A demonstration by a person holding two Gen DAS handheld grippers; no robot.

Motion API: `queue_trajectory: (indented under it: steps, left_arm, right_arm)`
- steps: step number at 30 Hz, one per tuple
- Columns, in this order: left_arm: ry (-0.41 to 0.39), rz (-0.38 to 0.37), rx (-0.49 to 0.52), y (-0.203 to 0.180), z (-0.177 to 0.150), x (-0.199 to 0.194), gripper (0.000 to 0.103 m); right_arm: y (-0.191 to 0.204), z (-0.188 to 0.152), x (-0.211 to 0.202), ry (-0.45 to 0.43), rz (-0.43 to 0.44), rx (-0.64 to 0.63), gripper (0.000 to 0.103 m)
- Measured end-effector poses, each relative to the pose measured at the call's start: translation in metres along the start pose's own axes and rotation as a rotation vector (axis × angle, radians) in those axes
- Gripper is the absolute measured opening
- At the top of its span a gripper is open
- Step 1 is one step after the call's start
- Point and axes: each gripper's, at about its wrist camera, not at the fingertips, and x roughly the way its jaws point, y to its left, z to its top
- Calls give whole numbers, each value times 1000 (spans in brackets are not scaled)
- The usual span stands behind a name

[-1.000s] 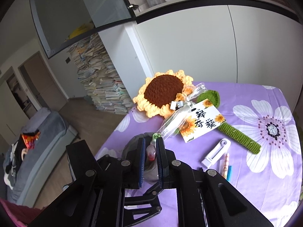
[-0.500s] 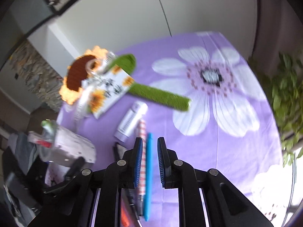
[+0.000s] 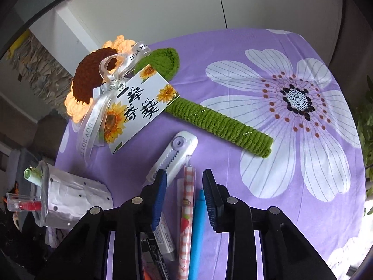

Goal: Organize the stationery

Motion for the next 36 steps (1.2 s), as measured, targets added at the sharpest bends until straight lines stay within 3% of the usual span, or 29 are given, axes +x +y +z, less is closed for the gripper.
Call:
queue_trajectory:
  steps: [5, 7, 12, 19, 30, 36]
  left_arm:
    - [4, -5, -3, 2, 1, 2, 71]
    - [3, -4, -4, 3, 1, 2, 71]
    - [3, -3, -4, 3, 1, 3, 71]
    - [-2, 2, -1, 1, 1, 1, 70]
    - [-3, 9, 5, -1, 1, -3, 71]
    - [-1, 7, 6, -1, 1, -3, 70]
  right_arm:
    - [-3, 6, 10, 19, 7, 21, 32]
    - [-4, 7, 9, 16, 3, 21, 11]
    - [0, 1, -13, -34, 6, 4, 11]
    - [7, -14, -83, -185, 40, -9, 11]
    - [78, -23, -189, -486, 143, -199, 10]
    - [121, -13, -198, -522, 205, -294, 10]
